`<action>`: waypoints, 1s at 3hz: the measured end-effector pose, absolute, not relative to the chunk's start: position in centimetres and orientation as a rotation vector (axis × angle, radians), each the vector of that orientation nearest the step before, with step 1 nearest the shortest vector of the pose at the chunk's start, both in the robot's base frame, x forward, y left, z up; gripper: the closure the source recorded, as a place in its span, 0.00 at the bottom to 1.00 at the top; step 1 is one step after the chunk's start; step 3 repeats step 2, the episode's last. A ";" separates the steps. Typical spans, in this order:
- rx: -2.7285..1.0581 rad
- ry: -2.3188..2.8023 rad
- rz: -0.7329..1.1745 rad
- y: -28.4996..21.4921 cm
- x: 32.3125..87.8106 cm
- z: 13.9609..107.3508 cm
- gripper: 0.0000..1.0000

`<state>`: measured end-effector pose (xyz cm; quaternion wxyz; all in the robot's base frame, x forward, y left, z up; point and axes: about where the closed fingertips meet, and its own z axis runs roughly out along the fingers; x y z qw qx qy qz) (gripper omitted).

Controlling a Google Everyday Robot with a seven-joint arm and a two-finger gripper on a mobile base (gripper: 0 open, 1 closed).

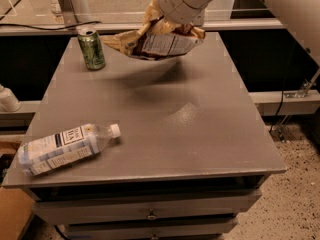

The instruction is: Pick brown chip bag

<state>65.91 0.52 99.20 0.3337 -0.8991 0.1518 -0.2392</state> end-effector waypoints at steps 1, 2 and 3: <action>-2.311 0.347 -0.712 0.4 65.5 102.5 1.00; -2.312 0.347 -0.712 0.4 65.5 102.5 1.00; -2.312 0.347 -0.712 0.4 65.5 102.5 1.00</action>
Offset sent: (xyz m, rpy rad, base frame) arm -0.0030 -0.0011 0.0258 0.0017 -0.0636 0.0081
